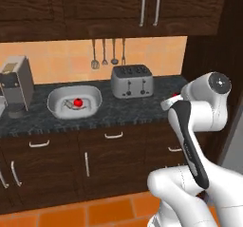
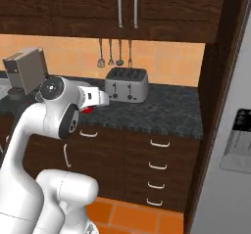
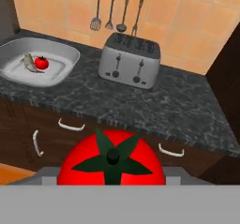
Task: Place one tomato and one fish in each tupperware on the nearby counter, to pack two identical lunches.
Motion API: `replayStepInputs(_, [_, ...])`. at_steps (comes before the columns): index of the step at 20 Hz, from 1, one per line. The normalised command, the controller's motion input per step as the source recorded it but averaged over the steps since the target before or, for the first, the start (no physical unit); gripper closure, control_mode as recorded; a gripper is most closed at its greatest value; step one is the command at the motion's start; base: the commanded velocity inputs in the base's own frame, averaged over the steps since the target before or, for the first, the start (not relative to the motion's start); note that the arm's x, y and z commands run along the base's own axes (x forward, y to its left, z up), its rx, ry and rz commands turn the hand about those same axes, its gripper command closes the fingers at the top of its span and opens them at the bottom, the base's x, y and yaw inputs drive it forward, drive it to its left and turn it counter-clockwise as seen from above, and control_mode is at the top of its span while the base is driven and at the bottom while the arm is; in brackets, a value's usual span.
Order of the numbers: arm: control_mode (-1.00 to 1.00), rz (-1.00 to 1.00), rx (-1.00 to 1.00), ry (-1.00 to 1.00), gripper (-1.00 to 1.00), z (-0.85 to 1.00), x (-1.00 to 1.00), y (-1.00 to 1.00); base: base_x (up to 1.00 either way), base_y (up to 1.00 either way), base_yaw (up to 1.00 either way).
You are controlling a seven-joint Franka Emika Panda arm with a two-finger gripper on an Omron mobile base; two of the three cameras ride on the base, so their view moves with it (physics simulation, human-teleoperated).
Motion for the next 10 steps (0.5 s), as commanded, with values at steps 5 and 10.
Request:
replayStepInputs(5, [1.0,0.0,0.0,0.0,1.0,0.0,0.0,0.0,0.24,1.0,0.11])
replayStepInputs(10, [1.0,0.0,0.0,0.0,1.0,0.0,0.0,0.0,0.63,1.0,0.01])
